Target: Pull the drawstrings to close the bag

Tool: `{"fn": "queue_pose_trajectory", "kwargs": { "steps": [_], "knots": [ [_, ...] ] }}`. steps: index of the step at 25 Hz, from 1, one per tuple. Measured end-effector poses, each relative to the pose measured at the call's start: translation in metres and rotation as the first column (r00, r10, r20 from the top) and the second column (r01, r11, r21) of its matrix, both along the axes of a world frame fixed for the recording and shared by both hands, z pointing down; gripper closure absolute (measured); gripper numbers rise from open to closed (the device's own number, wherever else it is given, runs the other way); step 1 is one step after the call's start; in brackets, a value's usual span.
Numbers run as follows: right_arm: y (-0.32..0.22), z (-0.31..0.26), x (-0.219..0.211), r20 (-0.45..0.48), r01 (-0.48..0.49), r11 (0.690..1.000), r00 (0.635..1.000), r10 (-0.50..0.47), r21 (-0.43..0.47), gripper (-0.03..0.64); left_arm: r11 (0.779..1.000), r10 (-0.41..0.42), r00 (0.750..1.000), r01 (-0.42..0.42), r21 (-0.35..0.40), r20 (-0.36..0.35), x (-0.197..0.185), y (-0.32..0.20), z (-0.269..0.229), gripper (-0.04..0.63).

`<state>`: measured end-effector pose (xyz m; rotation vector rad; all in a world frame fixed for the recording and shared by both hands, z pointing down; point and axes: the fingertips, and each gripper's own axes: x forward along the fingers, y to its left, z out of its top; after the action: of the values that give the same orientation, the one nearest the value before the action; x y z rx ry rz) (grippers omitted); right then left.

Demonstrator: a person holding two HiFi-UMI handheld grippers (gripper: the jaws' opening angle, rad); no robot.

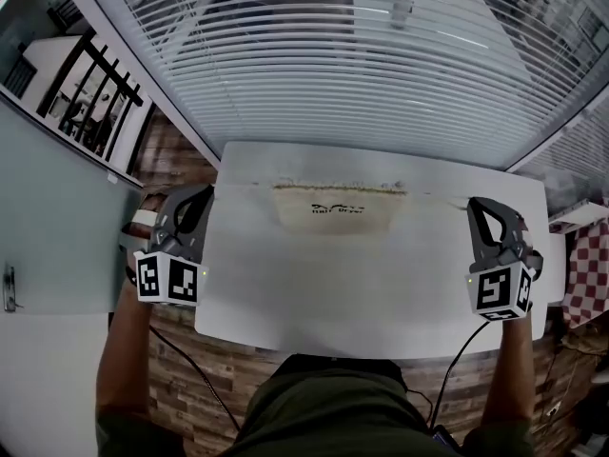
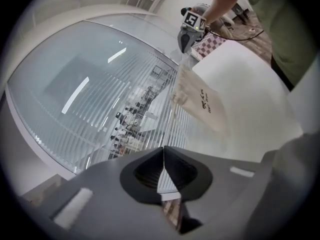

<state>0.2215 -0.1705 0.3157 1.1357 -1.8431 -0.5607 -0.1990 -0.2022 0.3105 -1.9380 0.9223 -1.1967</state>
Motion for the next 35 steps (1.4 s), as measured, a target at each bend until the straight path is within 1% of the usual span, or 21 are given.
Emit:
{"fn": "queue_pose_trajectory", "kwargs": {
  "steps": [4,6,9,12,16,20,25,27,29,30,33,34,35],
  "knots": [
    [0.001,-0.017,0.040,0.025,-0.097,0.995,0.995,0.096,0.035,0.603,0.997,-0.077,0.997,0.078,0.012,-0.024,-0.034,-0.004,-0.008,0.584],
    [0.004,-0.023,0.054,0.030,-0.119,0.992,0.993,0.118,0.048,0.603,0.995,-0.094,0.995,0.095,0.025,-0.026,-0.043,0.001,-0.016,0.584],
    [0.006,-0.035,0.061,0.030,-0.133,0.988,0.991,0.131,0.074,0.603,0.992,-0.112,0.993,0.113,0.057,-0.028,-0.052,0.002,-0.032,0.584],
    [0.008,-0.050,0.065,0.039,-0.141,0.985,0.990,0.138,0.102,0.603,0.987,-0.144,0.987,0.148,0.060,-0.074,-0.063,0.000,-0.045,0.584],
    [0.011,-0.058,0.070,0.060,-0.150,0.981,0.988,0.143,0.121,0.603,0.981,-0.179,0.974,0.187,0.045,-0.138,-0.070,0.005,-0.050,0.584],
    [0.015,-0.064,0.074,0.095,-0.155,0.978,0.985,0.142,0.140,0.603,0.972,-0.219,0.946,0.232,0.026,-0.239,-0.074,0.006,-0.060,0.584],
    [0.015,-0.076,0.075,0.142,-0.175,0.970,0.978,0.152,0.168,0.603,0.971,-0.221,0.917,0.239,0.014,-0.333,-0.077,0.008,-0.067,0.586],
    [0.014,-0.079,0.072,0.168,-0.182,0.968,0.974,0.154,0.172,0.603,0.968,-0.224,0.902,0.249,0.020,-0.370,-0.079,0.008,-0.074,0.586],
    [0.014,-0.084,0.067,0.192,-0.178,0.967,0.971,0.143,0.181,0.603,0.965,-0.219,0.888,0.259,0.046,-0.404,-0.077,0.007,-0.085,0.584],
    [0.014,-0.087,0.064,0.201,-0.171,0.967,0.971,0.132,0.189,0.603,0.963,-0.213,0.878,0.263,0.059,-0.428,-0.074,0.008,-0.091,0.584],
    [0.017,-0.096,0.053,0.230,-0.150,0.964,0.968,0.098,0.220,0.601,0.962,-0.183,0.831,0.262,0.079,-0.525,-0.068,0.011,-0.112,0.583],
    [0.018,-0.100,0.050,0.241,-0.145,0.962,0.966,0.088,0.231,0.601,0.962,-0.170,0.822,0.258,0.088,-0.543,-0.066,0.012,-0.118,0.581],
    [0.019,-0.104,0.047,0.252,-0.142,0.960,0.964,0.079,0.241,0.601,0.962,-0.159,0.819,0.253,0.099,-0.552,-0.064,0.013,-0.123,0.581]
  ]
}}
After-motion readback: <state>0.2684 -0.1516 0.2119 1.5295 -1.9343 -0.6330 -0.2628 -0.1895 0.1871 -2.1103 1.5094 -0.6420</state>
